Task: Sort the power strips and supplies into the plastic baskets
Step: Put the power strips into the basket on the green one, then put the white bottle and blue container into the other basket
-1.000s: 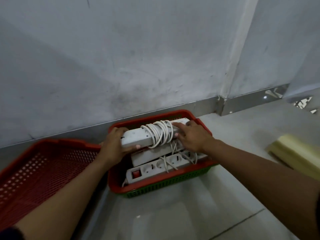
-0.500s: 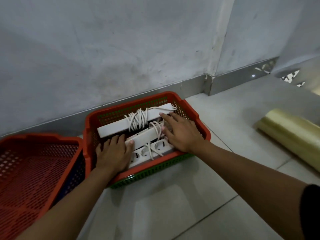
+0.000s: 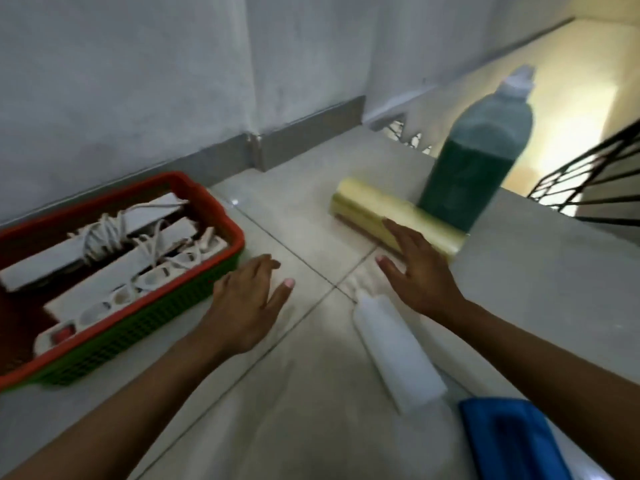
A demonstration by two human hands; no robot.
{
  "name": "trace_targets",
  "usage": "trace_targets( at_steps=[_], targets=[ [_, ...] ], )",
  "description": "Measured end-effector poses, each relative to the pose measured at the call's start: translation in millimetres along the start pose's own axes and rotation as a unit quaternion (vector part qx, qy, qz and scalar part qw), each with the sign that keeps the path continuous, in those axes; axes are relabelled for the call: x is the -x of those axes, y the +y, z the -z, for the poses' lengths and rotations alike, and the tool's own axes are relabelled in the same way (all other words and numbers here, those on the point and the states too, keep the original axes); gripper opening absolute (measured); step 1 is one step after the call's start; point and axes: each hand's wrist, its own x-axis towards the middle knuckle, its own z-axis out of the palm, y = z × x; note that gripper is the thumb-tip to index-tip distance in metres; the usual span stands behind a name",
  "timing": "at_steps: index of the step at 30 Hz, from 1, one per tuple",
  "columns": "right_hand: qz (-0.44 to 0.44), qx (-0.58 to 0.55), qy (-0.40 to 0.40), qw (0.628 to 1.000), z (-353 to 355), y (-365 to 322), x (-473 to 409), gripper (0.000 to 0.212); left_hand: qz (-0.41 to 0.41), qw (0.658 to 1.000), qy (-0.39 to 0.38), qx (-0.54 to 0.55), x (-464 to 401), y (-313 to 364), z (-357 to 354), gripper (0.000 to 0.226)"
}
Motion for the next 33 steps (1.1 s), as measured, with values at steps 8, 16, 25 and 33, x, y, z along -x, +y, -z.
trace_targets(
  at_steps=[8, 16, 25, 33],
  targets=[
    [-0.151, 0.063, -0.195, 0.967, 14.2, 54.5, 91.2, 0.083, -0.004, 0.982, -0.172, 0.081, 11.1, 89.1, -71.7, 0.058],
    [-0.131, -0.003, -0.294, 0.947, -18.0, 27.5, 92.2, 0.102, 0.104, 0.932, -0.25, 0.241, 28.6, 106.7, -84.7, 0.061],
    [-0.204, -0.151, -0.254, 0.933, -11.1, -11.5, 81.6, 0.067, 0.235, 0.864, -0.201, 0.396, 37.1, 87.5, -72.8, 0.073],
    [-0.016, -0.159, -0.202, 0.966, -20.0, -115.6, 63.6, 0.066, 0.271, 0.809, 0.042, 0.52, 61.2, 48.0, -16.1, 0.076]
  ],
)
